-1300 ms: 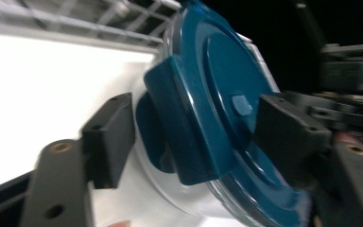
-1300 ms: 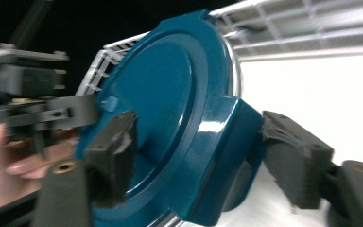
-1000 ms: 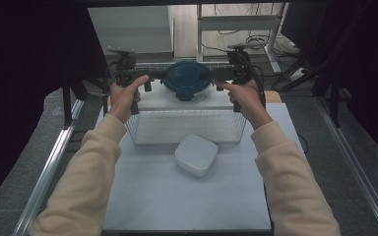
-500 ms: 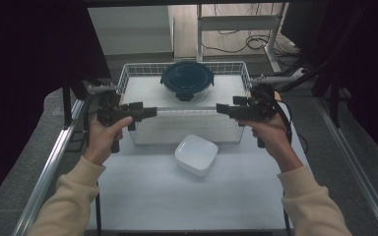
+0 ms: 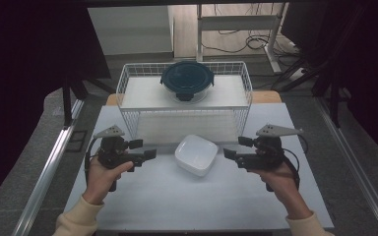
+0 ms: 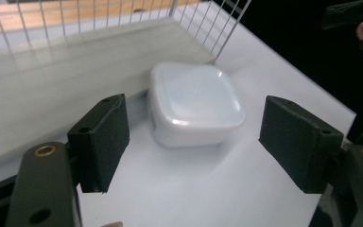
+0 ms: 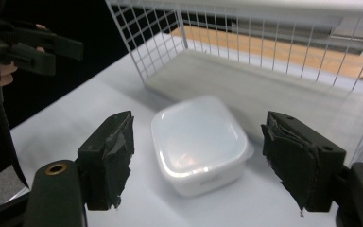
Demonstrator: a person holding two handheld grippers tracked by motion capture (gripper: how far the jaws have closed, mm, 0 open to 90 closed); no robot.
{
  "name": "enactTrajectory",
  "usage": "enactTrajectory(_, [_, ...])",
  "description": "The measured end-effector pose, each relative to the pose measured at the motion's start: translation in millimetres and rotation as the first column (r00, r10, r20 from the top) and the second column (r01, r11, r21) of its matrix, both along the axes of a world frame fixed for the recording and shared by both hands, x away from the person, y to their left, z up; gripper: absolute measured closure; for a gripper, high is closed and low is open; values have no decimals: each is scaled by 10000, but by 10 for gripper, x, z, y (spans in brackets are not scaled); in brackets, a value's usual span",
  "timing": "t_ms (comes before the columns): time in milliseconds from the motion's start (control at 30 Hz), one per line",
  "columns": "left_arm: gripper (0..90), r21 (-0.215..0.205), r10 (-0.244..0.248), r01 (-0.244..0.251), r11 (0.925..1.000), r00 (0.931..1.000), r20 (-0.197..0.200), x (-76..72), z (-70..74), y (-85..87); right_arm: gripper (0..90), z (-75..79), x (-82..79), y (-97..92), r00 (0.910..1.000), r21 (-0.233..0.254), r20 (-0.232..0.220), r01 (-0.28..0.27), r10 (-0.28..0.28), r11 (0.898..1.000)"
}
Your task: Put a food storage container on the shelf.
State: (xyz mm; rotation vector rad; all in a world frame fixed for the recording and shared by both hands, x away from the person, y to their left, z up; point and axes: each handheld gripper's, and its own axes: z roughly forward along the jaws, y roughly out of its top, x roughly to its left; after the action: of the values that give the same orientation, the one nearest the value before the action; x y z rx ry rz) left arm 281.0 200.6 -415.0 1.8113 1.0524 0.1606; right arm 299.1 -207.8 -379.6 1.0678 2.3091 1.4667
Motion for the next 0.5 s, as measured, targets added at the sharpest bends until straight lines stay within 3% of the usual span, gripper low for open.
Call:
enactTrajectory(167, [244, 289, -141, 148, 9995, 9996, -236, -113, -188, -41, 254, -240, -134, 37, 9999, -436, -127, -83, 77, 9990])
enactTrajectory(300, [249, 574, -176, 209, 9981, 9982, -575, -163, -322, -69, 254, -386, -196, 16, 9996, -642, -211, 164, -178, 9978])
enactTrajectory(500, [256, 808, -79, 156, 9966, 9954, -952, -213, -472, -69, 257, -615, -253, -57, 9974, -1031, -650, 249, -317, 9944])
